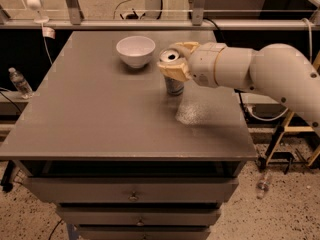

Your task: Place redbull can upright

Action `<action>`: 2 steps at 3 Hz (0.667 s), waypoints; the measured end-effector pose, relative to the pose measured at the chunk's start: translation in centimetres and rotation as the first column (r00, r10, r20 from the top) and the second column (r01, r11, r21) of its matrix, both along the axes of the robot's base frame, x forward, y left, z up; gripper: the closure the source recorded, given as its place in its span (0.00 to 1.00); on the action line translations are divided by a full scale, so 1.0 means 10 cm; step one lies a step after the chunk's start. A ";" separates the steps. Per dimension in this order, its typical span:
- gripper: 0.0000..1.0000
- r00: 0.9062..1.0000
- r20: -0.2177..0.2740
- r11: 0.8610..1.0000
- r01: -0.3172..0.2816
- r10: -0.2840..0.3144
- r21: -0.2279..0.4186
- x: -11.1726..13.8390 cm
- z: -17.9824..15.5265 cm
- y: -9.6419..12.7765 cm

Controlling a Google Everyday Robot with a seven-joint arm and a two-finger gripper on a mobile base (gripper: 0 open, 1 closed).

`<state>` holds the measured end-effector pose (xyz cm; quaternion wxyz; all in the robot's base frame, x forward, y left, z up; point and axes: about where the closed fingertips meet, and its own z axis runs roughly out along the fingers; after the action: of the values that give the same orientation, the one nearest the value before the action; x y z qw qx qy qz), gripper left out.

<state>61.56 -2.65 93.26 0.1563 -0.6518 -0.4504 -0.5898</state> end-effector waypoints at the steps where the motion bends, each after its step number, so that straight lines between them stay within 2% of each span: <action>1: 1.00 1.000 -0.007 1.000 -0.017 0.017 -0.023 0.04 -0.05 0.01; 2: 1.00 0.999 -0.044 0.999 -0.028 0.026 -0.027 0.10 0.00 0.03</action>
Offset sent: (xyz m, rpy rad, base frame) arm 0.0201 0.0011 0.0070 -0.0372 0.0881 0.0340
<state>62.58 -2.33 93.26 0.1650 -0.6605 -0.4637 -0.5670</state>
